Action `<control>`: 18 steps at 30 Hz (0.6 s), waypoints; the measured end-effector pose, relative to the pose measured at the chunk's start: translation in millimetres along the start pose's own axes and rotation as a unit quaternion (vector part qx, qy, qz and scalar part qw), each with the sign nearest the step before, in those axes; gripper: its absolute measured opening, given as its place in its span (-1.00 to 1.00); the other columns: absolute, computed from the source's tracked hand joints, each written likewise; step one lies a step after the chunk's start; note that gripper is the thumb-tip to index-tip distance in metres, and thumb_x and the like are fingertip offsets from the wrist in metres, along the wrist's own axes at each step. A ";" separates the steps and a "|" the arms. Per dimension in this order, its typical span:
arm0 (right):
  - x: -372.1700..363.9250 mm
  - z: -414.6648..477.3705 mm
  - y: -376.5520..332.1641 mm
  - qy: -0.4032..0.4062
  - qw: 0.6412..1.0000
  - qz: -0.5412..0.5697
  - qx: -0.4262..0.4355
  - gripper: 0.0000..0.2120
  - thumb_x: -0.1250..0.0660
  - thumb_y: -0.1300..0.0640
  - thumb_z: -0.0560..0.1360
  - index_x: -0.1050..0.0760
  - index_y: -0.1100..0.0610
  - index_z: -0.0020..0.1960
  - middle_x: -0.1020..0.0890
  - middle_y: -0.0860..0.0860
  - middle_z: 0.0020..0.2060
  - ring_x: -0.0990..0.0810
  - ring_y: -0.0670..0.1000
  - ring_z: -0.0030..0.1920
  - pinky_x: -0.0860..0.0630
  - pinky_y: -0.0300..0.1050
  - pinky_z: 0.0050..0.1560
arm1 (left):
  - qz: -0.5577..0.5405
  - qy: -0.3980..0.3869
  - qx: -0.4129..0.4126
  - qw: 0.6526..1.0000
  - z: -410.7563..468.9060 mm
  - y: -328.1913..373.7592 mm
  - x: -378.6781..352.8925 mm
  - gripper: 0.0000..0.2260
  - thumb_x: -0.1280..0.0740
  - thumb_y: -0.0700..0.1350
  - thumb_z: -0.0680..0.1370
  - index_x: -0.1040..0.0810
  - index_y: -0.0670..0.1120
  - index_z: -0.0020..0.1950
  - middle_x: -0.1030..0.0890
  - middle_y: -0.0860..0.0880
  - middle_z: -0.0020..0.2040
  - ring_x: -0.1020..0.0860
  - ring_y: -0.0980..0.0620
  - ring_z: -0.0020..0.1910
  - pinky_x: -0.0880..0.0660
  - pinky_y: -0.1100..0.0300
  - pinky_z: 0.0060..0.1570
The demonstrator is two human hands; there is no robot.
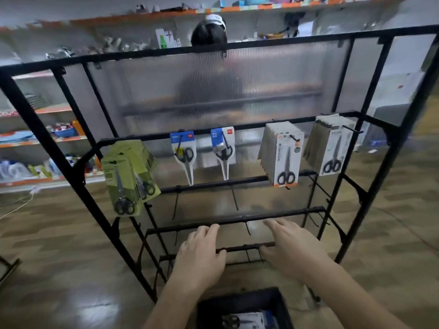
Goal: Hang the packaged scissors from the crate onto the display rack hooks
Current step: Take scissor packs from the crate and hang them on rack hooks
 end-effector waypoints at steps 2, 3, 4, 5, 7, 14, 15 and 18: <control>-2.4 -5.7 -3.1 -0.005 1.000 0.004 0.008 -0.42 -0.22 -0.14 0.61 -0.20 -0.03 0.58 -0.39 -0.07 0.49 -0.35 0.03 0.48 -0.38 -0.06 0.39 | -0.001 -0.004 0.002 1.000 -8.3 -4.0 -2.6 -0.47 -0.21 0.12 0.66 -0.14 0.13 0.61 -0.32 0.11 0.50 -0.29 0.02 0.49 -0.31 0.04 0.46; -4.3 -9.0 -2.7 -0.010 1.000 0.009 0.011 -0.41 -0.22 -0.14 0.62 -0.18 -0.03 0.59 -0.38 -0.06 0.49 -0.35 0.03 0.48 -0.38 -0.06 0.38 | 0.007 -0.005 0.002 1.000 -11.6 -4.6 -3.2 -0.46 -0.20 0.13 0.66 -0.13 0.13 0.62 -0.30 0.12 0.52 -0.26 0.03 0.51 -0.28 0.04 0.49; -5.9 -11.4 0.1 -0.017 1.000 0.012 0.014 -0.40 -0.22 -0.14 0.62 -0.17 -0.03 0.60 -0.38 -0.05 0.49 -0.35 0.05 0.47 -0.38 -0.05 0.37 | 0.016 -0.003 0.000 1.000 -13.3 -5.2 -4.2 -0.46 -0.19 0.14 0.66 -0.13 0.12 0.62 -0.29 0.12 0.53 -0.25 0.04 0.52 -0.25 0.05 0.50; -7.6 -13.9 4.9 -0.028 0.999 0.010 0.015 -0.39 -0.21 -0.14 0.62 -0.15 -0.03 0.61 -0.39 -0.03 0.48 -0.35 0.06 0.47 -0.40 -0.03 0.36 | 0.023 -0.002 0.003 1.000 -15.8 -5.3 -6.1 -0.45 -0.19 0.15 0.66 -0.12 0.11 0.63 -0.28 0.11 0.54 -0.23 0.04 0.53 -0.23 0.05 0.52; -11.3 -17.6 18.7 -0.035 0.999 0.010 0.013 -0.39 -0.20 -0.16 0.63 -0.14 -0.04 0.61 -0.40 -0.02 0.47 -0.38 0.07 0.44 -0.42 -0.02 0.33 | 0.025 0.005 0.013 1.000 -23.0 -1.6 -9.3 -0.44 -0.19 0.15 0.66 -0.14 0.09 0.63 -0.29 0.10 0.55 -0.23 0.03 0.55 -0.22 0.04 0.53; -60.0 -31.9 64.5 -0.085 0.995 0.028 -0.036 -0.35 -0.25 -0.18 0.60 -0.15 -0.02 0.60 -0.34 0.02 0.52 -0.37 0.10 0.45 -0.41 0.01 0.34 | 0.040 -0.016 0.036 0.998 -48.6 5.6 -46.3 -0.45 -0.22 0.11 0.66 -0.19 0.06 0.62 -0.32 0.06 0.54 -0.24 0.01 0.55 -0.23 0.00 0.53; -67.8 -34.7 66.8 -0.094 0.994 0.027 -0.041 -0.33 -0.26 -0.17 0.60 -0.13 -0.02 0.61 -0.32 0.03 0.53 -0.36 0.11 0.47 -0.40 0.02 0.37 | 0.042 -0.023 0.037 0.998 -53.1 4.4 -53.9 -0.46 -0.23 0.11 0.66 -0.20 0.06 0.62 -0.33 0.05 0.54 -0.25 0.01 0.54 -0.24 -0.01 0.53; -85.1 -35.9 67.4 -0.112 0.992 0.031 -0.056 -0.31 -0.27 -0.19 0.60 -0.12 -0.01 0.62 -0.30 0.03 0.55 -0.34 0.12 0.49 -0.39 0.04 0.39 | 0.048 -0.053 0.035 0.997 -60.2 -4.8 -75.4 -0.48 -0.23 0.11 0.65 -0.22 0.07 0.59 -0.38 0.03 0.49 -0.31 -0.02 0.49 -0.30 0.01 0.48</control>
Point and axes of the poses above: each hand's wrist, its own z-axis towards the middle knuckle, its own x-axis out of the back of the hand, y = z × x, the point moved 5 cm from there along z, towards the middle knuckle
